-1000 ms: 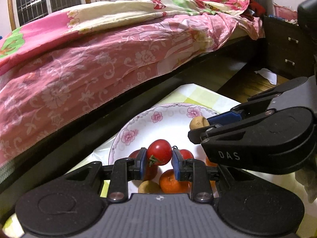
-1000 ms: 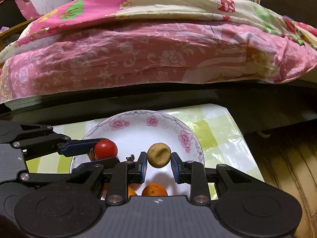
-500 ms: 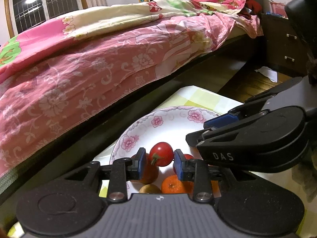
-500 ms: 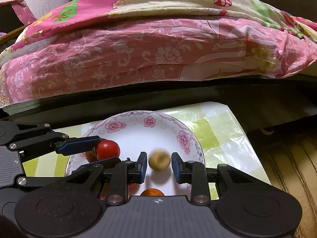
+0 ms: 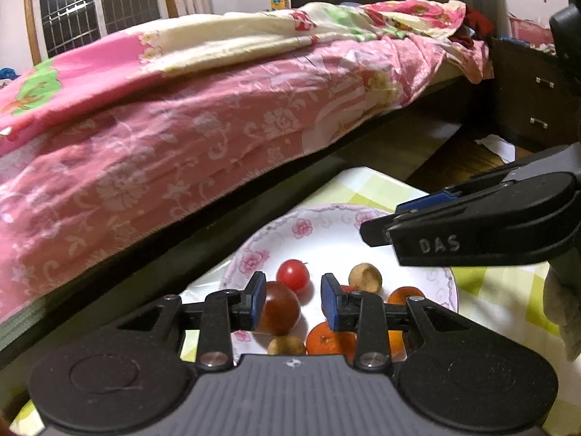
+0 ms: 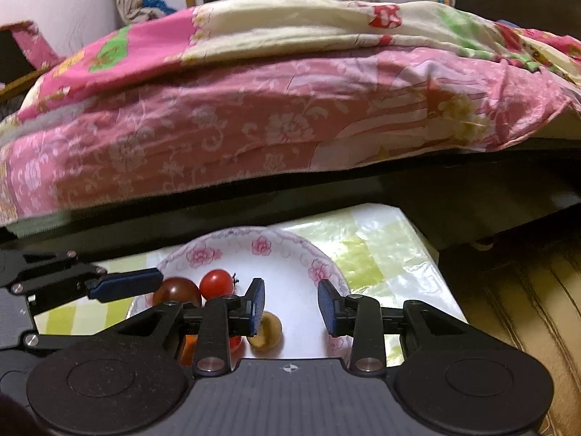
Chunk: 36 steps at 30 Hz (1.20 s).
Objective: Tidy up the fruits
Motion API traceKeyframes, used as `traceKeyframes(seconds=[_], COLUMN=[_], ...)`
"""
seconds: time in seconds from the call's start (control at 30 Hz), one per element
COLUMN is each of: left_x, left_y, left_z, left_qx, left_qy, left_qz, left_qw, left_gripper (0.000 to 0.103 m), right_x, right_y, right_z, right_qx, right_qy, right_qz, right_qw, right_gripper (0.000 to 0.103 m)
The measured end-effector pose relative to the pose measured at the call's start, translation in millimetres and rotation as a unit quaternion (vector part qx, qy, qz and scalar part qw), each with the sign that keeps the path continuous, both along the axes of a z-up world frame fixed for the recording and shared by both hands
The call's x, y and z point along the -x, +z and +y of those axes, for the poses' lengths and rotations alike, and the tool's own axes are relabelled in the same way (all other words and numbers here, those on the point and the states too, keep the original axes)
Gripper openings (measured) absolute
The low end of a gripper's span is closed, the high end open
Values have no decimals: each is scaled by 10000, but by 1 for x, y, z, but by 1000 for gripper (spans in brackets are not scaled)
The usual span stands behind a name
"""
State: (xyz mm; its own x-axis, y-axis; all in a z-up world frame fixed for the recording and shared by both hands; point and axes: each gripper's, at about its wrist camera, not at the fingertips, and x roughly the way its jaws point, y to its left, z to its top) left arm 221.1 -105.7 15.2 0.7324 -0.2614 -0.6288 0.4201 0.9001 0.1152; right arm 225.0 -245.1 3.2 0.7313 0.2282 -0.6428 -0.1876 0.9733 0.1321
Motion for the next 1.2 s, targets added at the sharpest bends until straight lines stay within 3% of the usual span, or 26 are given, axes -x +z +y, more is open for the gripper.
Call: traceKeyframes(seconds=[0.2, 0.6, 1.2], left_x=[12, 53, 106], left_y=[18, 38, 29], left_z=[7, 22, 31], left_qx=[188, 415, 485], left_qy=[147, 468, 816], left_qz=[-5, 73, 270], left_qw=[9997, 9980, 9951], left_gripper=[43, 57, 77], right_x=[10, 63, 133], right_y=[17, 39, 30], right_z=[-5, 0, 10], right_qx=[-143, 2, -182], right_qy=[-156, -283, -428], right_qz=[-88, 29, 391], right_qw=[9997, 9996, 9982], right_gripper=[30, 31, 31])
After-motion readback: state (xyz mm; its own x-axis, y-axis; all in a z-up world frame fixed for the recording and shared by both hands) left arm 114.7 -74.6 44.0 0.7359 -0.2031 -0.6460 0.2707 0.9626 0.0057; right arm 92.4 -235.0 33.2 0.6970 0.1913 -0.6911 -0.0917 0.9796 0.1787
